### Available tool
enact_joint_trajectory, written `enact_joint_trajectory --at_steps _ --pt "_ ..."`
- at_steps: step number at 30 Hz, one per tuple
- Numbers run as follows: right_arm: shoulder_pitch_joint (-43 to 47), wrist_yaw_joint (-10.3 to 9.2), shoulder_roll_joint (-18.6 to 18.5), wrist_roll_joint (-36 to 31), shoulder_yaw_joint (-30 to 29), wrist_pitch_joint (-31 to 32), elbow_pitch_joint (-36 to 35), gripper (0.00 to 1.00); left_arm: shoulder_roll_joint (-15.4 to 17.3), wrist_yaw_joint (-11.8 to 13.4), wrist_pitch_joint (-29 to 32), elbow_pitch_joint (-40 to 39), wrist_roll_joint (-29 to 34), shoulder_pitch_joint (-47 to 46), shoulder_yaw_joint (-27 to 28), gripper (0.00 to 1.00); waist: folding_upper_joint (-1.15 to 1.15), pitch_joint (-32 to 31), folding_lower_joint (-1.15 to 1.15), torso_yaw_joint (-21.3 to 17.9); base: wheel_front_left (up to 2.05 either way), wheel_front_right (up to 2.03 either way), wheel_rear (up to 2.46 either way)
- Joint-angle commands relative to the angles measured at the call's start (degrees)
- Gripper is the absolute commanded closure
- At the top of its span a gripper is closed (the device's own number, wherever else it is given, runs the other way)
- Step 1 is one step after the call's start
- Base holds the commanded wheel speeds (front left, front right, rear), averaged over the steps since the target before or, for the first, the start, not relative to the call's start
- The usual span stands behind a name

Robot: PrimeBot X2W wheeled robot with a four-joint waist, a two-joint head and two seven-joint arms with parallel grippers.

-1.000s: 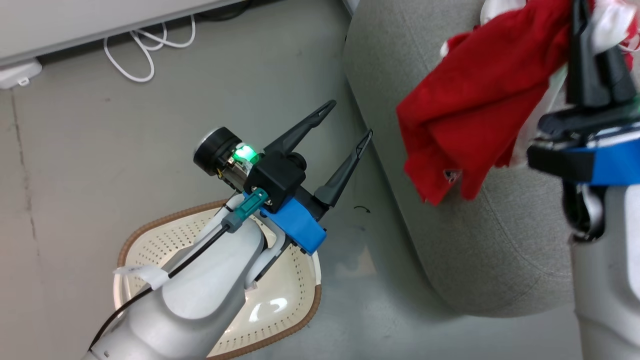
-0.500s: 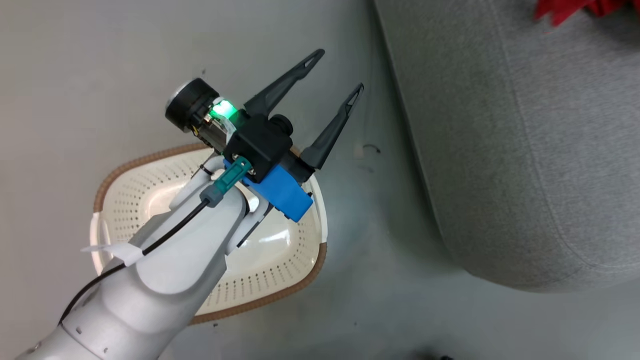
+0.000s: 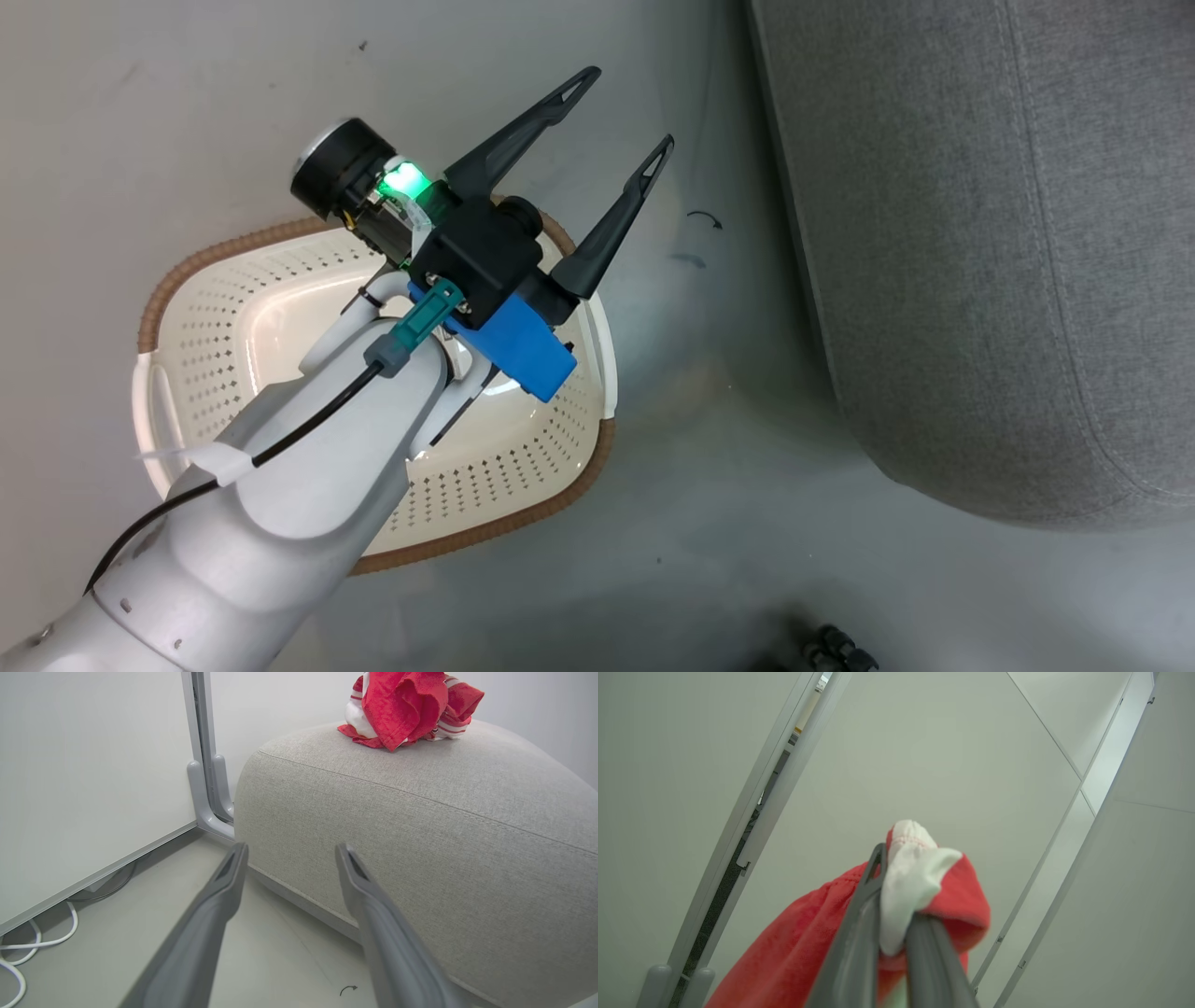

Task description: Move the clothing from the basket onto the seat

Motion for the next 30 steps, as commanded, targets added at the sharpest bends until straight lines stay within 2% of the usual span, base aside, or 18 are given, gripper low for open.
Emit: enact_joint_trajectory --at_steps 1,10,17,18,19,20,27,30 --pt "2.30 0.01 1.09 -0.50 0.16 -0.09 2.19 1.00 0.32 0.14 0.24 -0.48 0.21 -1.10 -0.05 0.00 0.00 0.84 -0.01 -0.11 0.00 0.00 0.00" --pt "9.76 0.01 5.21 0.98 -0.87 -0.09 11.11 1.00 1.10 0.51 0.66 -1.76 0.19 -2.34 -0.07 0.00 0.00 3.68 -0.01 0.90 0.00 0.00 0.00" --pt "12.59 0.01 7.66 1.94 -0.99 -0.09 13.52 1.00 1.53 0.95 0.86 -2.20 -0.14 -2.59 -0.13 0.00 0.00 4.13 -0.01 0.68 0.00 0.00 0.00" --pt "12.64 0.01 7.92 2.14 -1.52 -0.10 12.92 0.82 1.51 1.04 0.73 -2.24 -0.13 -2.63 -0.21 0.00 0.00 3.98 -0.01 0.59 0.00 0.00 0.00" --pt "13.01 0.01 8.15 2.12 -1.86 -0.09 12.22 0.18 1.43 1.07 0.62 -2.21 -0.17 -2.61 -0.28 0.00 0.00 3.71 -0.01 0.52 0.00 0.00 0.00" --pt "13.66 0.01 8.53 1.98 -2.03 -0.09 11.70 0.00 1.32 1.06 0.50 -2.09 -0.24 -2.58 -0.30 0.00 0.00 3.35 -0.01 0.46 0.00 0.00 0.00" --pt "19.33 0.01 10.60 1.13 -3.36 -0.10 7.52 0.00 0.13 1.13 -0.36 -0.97 -0.84 -0.84 -0.82 0.00 0.00 -0.65 -0.01 0.50 0.00 0.00 0.00" --pt "24.72 0.01 12.90 0.46 -4.23 -0.09 3.52 0.00 -0.78 1.34 -1.01 -0.12 -1.42 0.51 -0.79 0.00 0.00 -4.18 -0.01 0.65 0.00 0.00 0.00"
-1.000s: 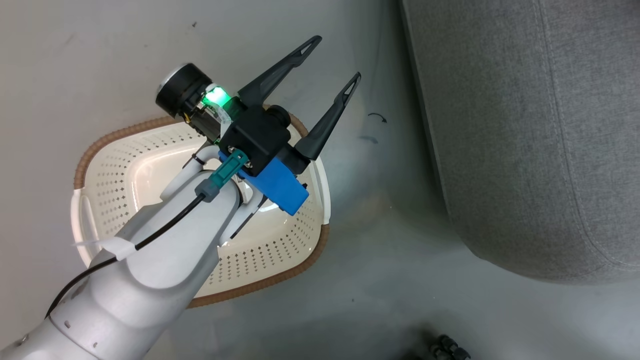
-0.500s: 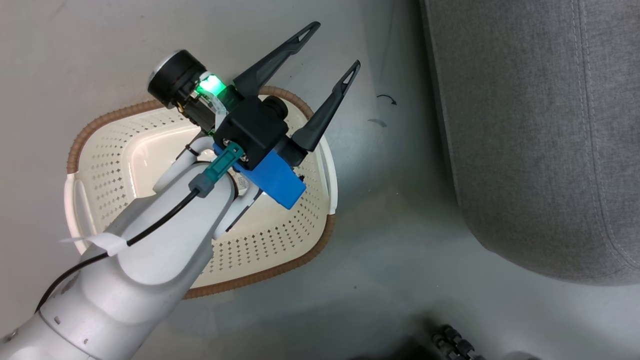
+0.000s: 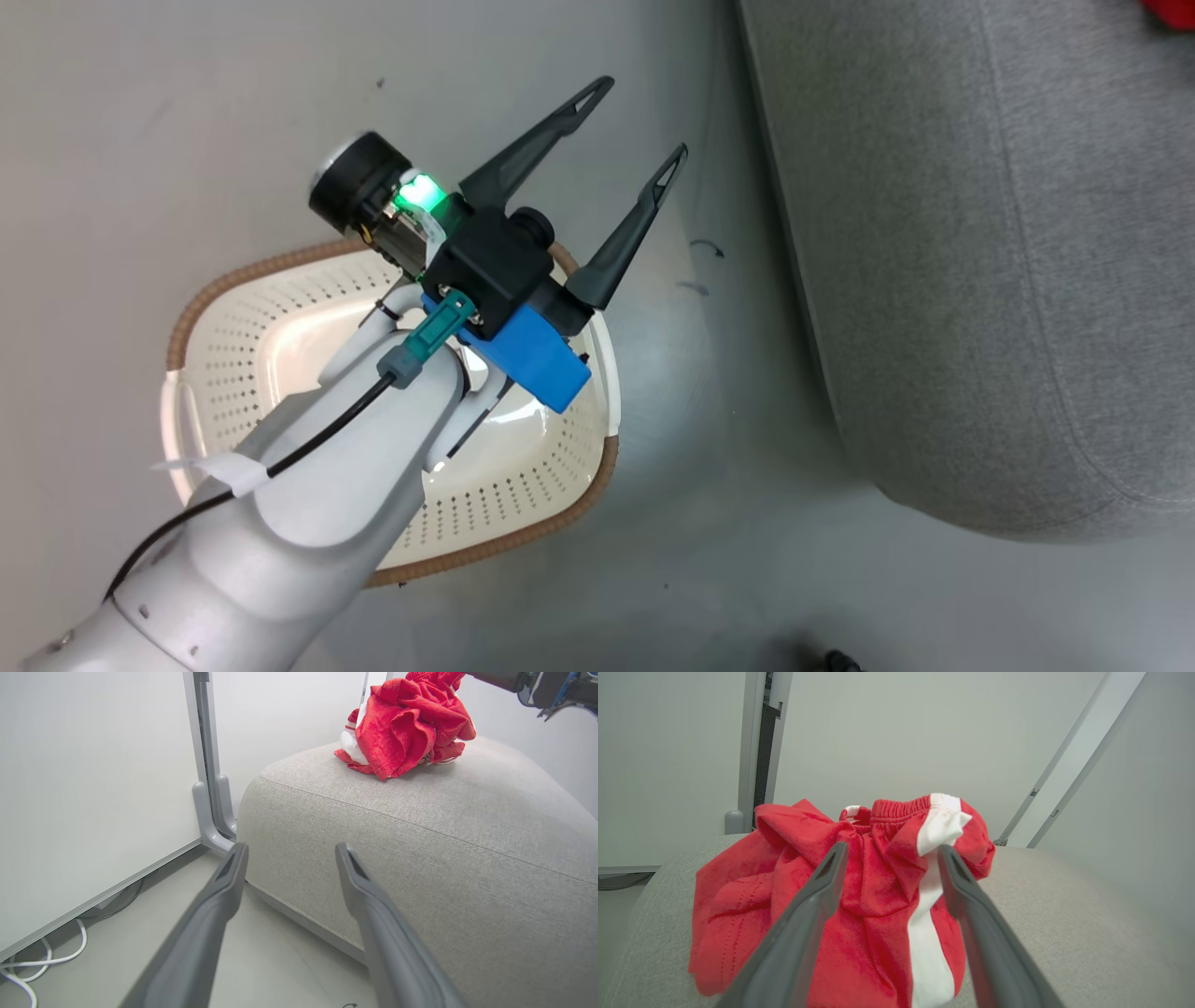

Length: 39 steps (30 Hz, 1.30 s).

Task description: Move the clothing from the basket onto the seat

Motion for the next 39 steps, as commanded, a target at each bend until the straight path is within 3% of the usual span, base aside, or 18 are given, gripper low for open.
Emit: enact_joint_trajectory --at_steps 1,9,18,26,39 --pt "1.96 0.01 0.57 -0.34 -0.13 -0.04 -0.92 0.00 -0.36 0.18 -0.51 0.22 -0.36 0.68 0.10 0.00 0.00 -2.46 0.00 0.25 0.00 0.00 0.00" --pt "11.89 0.01 4.14 -0.68 3.18 -0.04 -10.15 0.00 -2.20 0.62 -0.89 1.40 -1.77 5.18 1.75 0.00 0.00 -10.48 0.00 1.50 0.00 0.00 0.00" --pt "18.99 0.01 6.89 0.21 9.98 -0.04 -17.97 0.00 -2.98 1.11 -0.93 -0.18 -1.89 13.35 8.17 0.00 0.00 -17.95 0.00 4.98 0.00 0.00 0.00" --pt "24.15 0.01 10.02 1.25 14.23 -0.04 -21.70 0.00 -3.99 1.51 -0.93 -1.81 -0.93 21.47 17.11 0.00 0.00 -23.36 0.00 8.86 0.00 0.00 0.00" --pt "32.57 0.02 15.08 0.24 19.16 -0.04 -21.20 0.00 -6.50 1.36 -0.93 -4.27 3.27 33.14 34.25 0.00 0.00 -30.09 0.00 13.70 0.00 0.00 0.00"
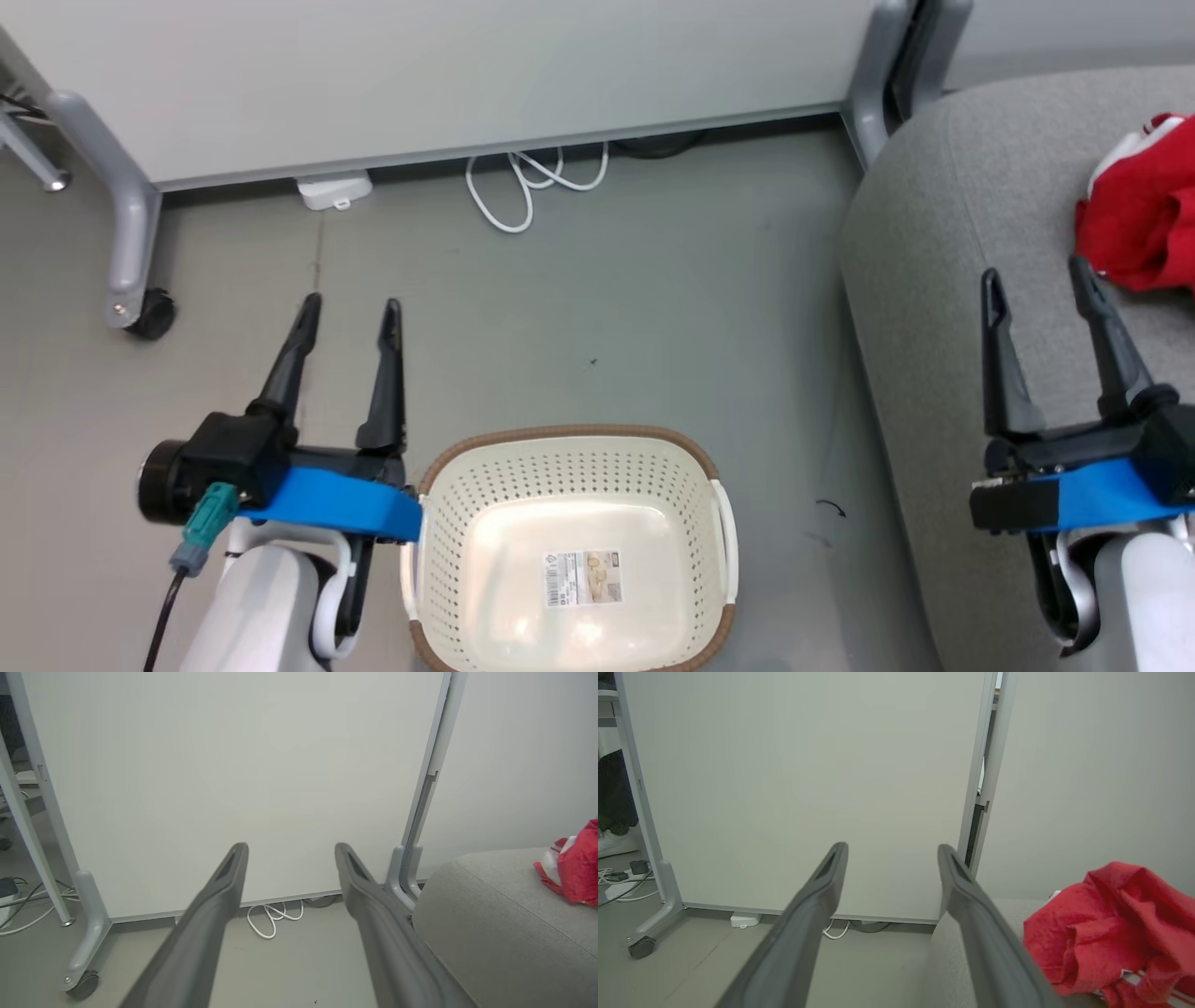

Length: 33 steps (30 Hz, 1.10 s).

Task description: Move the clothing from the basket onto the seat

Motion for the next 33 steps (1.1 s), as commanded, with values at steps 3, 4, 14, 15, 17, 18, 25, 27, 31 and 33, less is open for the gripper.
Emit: enact_joint_trajectory --at_steps 3,4,14,15,17,18,25,27,31,33 --pt "2.90 0.02 1.37 0.26 -0.58 -0.03 0.32 0.00 -0.59 -0.53 -0.23 -0.40 1.65 2.19 3.18 0.00 0.00 -1.90 0.02 1.59 0.00 0.00 0.00" --pt "3.41 0.02 1.55 0.19 -0.68 -0.03 0.37 0.00 -0.81 -0.69 -0.22 -0.35 2.03 2.73 4.02 0.00 0.00 -2.31 0.02 1.76 0.00 0.00 0.00" --pt "8.41 0.02 3.15 -0.72 -2.56 -0.03 -0.27 0.00 -3.42 -2.20 -0.20 -1.24 4.71 7.59 8.98 0.00 0.00 -5.17 0.02 2.09 0.00 0.00 0.00" --pt "8.74 0.02 3.24 -0.86 -2.60 -0.03 -0.33 0.00 -3.61 -2.34 -0.20 -1.28 5.04 8.01 9.22 0.00 0.00 -5.36 0.02 1.99 0.00 0.00 0.00" --pt "9.25 0.02 3.36 -0.96 -2.57 -0.03 -0.39 0.00 -3.95 -2.52 -0.20 -1.27 5.49 8.64 9.66 0.00 0.00 -5.69 0.02 1.80 0.00 0.00 0.00" --pt "9.51 0.03 3.40 -0.99 -2.54 -0.03 -0.41 0.00 -4.18 -2.68 -0.20 -1.26 5.65 9.00 9.80 0.00 0.00 -5.90 0.02 1.70 0.00 0.00 0.00" --pt "10.27 0.03 3.70 -1.17 -3.14 -0.03 -0.20 0.00 -5.02 -3.34 -0.20 -0.98 6.57 9.98 10.47 0.00 0.00 -6.83 0.02 1.11 0.00 0.00 0.00" --pt "10.42 0.03 3.70 -1.23 -3.27 -0.03 -0.05 0.00 -5.14 -3.47 -0.20 -0.76 6.94 9.99 10.70 0.00 0.00 -7.04 0.02 1.01 0.00 0.00 0.00" --pt "10.72 0.03 3.76 -1.34 -3.44 -0.03 0.19 0.00 -5.35 -3.76 -0.20 -0.40 7.57 10.10 11.11 0.00 0.00 -7.40 0.02 0.86 0.00 0.00 0.00" --pt "10.77 0.02 3.77 -1.32 -3.44 -0.03 0.25 0.00 -5.38 -3.81 -0.20 -0.24 7.57 10.15 11.16 0.00 0.00 -7.47 0.02 0.85 0.00 0.00 0.00"
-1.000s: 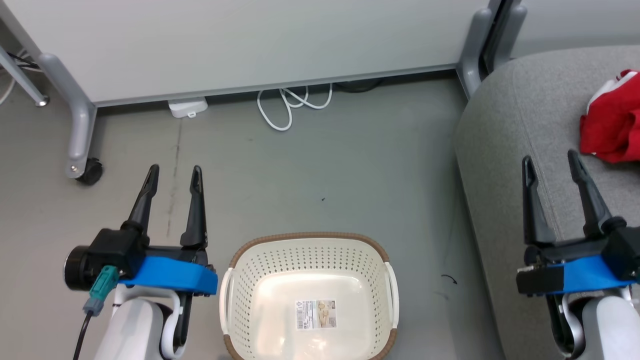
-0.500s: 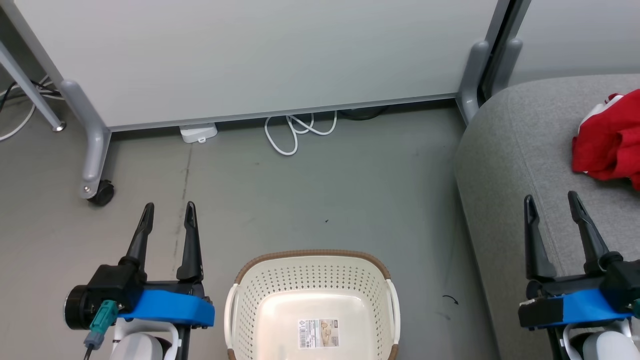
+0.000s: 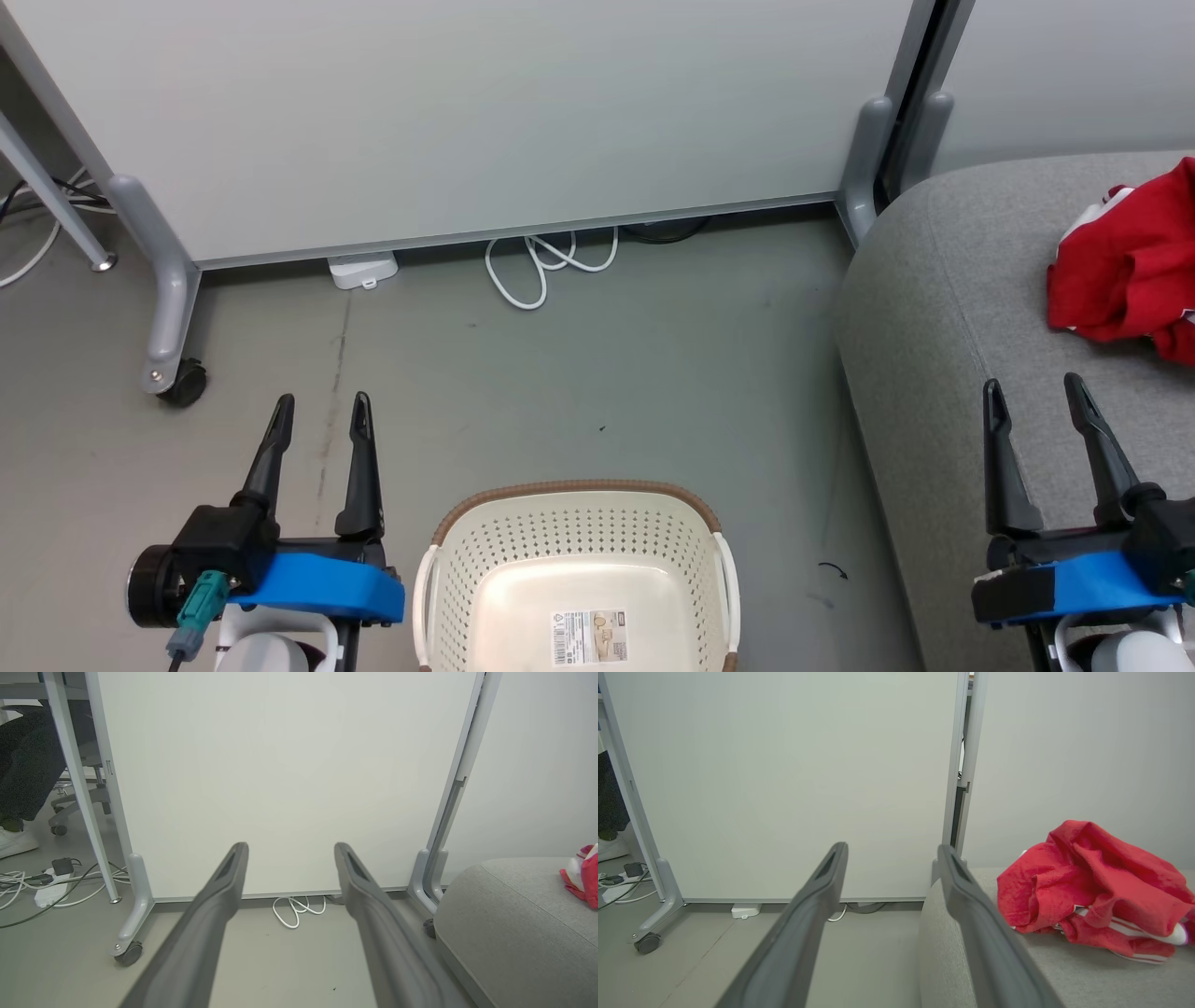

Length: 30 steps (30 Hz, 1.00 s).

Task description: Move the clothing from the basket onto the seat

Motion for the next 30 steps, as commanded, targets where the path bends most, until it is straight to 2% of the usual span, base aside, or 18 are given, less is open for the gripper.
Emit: enact_joint_trajectory --at_steps 1,6,7,12,30 --pt "0.95 0.02 0.19 -0.35 -0.08 -0.03 0.08 0.00 0.06 -0.28 -0.14 0.11 0.22 0.53 0.31 0.00 0.00 -0.04 0.00 0.00 0.00 0.00 0.00" --pt "0.91 0.03 0.20 0.45 0.20 -0.03 0.23 0.00 -0.12 -0.51 -0.15 0.60 0.66 0.17 0.31 0.00 0.00 0.00 0.00 0.07 0.00 0.00 0.00" --pt "0.26 0.01 0.04 0.30 0.23 0.00 0.20 1.00 -0.16 -0.32 0.00 0.52 0.44 0.06 0.04 1.00 0.00 0.00 0.00 0.06 0.00 0.00 0.00" --pt "0.49 0.00 0.37 1.24 0.11 0.56 2.99 1.00 -0.46 -0.32 0.67 2.88 -0.43 1.67 0.05 1.00 0.00 -0.04 0.00 0.05 0.00 0.00 0.00" --pt "-0.12 0.00 0.29 22.30 0.49 5.50 4.17 1.00 -0.49 -0.54 5.59 1.95 -19.86 1.32 2.18 1.00 0.00 -0.63 0.00 -0.05 0.00 0.00 0.00"
